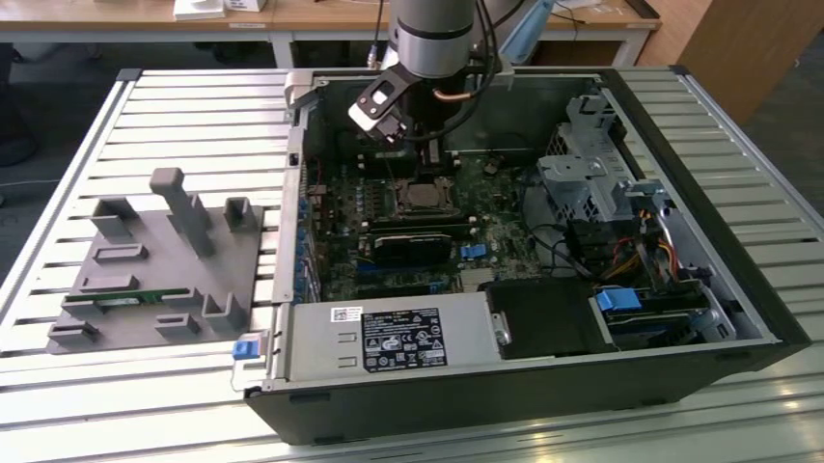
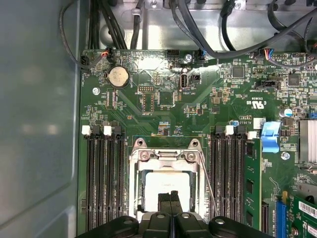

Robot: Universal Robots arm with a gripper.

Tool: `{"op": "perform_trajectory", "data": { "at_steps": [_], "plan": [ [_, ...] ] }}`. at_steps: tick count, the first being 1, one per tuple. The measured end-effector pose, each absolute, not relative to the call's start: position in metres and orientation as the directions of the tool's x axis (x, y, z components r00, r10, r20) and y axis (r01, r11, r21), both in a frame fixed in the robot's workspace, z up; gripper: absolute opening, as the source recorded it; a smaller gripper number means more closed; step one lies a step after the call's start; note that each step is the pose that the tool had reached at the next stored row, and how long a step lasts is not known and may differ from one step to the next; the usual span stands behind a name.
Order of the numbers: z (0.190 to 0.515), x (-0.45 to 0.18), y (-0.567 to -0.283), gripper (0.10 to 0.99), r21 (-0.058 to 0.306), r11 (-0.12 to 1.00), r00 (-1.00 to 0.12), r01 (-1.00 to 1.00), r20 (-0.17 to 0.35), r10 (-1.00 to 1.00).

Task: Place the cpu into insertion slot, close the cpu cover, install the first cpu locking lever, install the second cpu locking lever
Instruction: 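Install the first cpu locking lever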

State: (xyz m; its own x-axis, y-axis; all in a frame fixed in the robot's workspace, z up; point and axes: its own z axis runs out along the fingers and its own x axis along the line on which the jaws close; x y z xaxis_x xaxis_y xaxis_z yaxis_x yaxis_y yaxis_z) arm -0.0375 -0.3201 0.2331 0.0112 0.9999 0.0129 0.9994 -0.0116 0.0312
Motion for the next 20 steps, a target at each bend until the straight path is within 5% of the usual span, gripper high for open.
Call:
{"op": "perform_trajectory", "data": {
  "at_steps": [20],
  "plan": [
    [0.243, -0.0375, -0.3201, 0.106, 0.031, -0.016, 0.016, 0.999, 0.013, 1.0]
  ]
}}
